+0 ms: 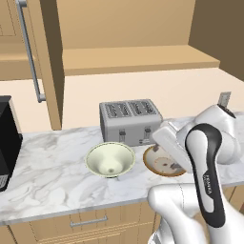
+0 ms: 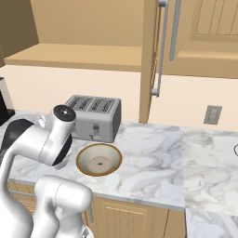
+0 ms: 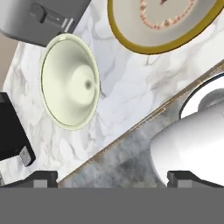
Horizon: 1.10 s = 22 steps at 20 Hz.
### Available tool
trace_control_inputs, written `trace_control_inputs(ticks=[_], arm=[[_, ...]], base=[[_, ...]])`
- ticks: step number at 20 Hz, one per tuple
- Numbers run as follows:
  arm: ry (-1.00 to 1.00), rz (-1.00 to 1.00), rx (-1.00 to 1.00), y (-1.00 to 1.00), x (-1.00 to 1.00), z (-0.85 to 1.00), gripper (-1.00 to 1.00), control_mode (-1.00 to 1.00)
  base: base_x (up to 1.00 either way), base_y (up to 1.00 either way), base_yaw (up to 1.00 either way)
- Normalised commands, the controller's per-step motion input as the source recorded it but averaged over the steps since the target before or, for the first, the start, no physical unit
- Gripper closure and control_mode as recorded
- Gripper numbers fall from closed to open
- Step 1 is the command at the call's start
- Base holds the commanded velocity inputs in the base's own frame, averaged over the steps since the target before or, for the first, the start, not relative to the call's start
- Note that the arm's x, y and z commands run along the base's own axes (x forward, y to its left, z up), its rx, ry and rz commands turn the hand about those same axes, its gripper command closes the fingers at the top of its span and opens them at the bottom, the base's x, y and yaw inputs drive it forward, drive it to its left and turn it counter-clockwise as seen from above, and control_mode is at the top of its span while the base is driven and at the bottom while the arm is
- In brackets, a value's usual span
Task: Open the cabinet. Pick the bowls from the counter and place them in the cabinet. Then close the cabinet.
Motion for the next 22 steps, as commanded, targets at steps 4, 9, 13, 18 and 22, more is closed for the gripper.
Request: trace_control_inputs(ticks=[4, 9, 13, 18, 22], arm=[[-0.03, 0.00, 0.00, 0.15, 0.31, -0.41, -1.00, -1.00], [-0.02, 0.00, 0.00, 0.29, 0.38, -0.32, -1.00, -1.00], [0.00, 0.00, 0.00, 0.20, 0.27, -0.37, -1.00, -1.00], [0.00, 0.00, 0.00, 0.08, 0.25, -0.47, -1.00, -1.00], [0.00, 0.00, 0.00, 0.02, 0.34, -0.37, -1.00, -1.00]], base=[[0.00, 0.00, 0.00], [0.00, 0.00, 0.00], [0.00, 0.00, 0.00], [0.00, 0.00, 0.00], [0.00, 0.00, 0.00]])
